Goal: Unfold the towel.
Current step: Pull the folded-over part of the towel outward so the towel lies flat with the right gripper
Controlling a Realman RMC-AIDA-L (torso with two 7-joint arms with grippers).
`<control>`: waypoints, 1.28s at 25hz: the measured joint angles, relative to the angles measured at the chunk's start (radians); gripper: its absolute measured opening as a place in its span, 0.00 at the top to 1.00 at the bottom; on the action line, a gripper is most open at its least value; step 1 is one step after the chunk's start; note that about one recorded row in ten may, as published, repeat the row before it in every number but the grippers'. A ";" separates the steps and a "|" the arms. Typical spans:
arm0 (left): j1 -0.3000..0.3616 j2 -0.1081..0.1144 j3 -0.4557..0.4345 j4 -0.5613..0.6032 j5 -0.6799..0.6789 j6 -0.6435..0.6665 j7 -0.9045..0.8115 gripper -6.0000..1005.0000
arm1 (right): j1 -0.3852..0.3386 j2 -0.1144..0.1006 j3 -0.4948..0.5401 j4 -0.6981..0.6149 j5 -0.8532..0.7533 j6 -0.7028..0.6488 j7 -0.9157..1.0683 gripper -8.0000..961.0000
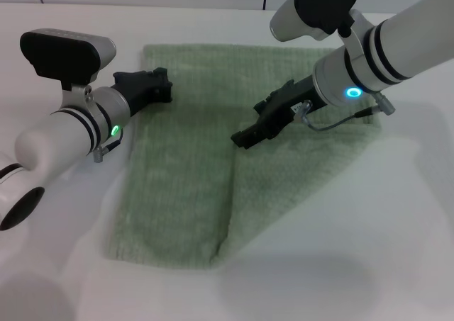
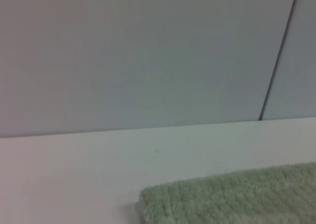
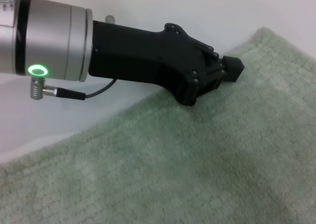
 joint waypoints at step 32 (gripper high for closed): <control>-0.006 0.001 -0.003 -0.005 0.000 -0.032 0.000 1.00 | 0.040 0.006 -0.118 0.072 0.062 -0.104 0.006 0.15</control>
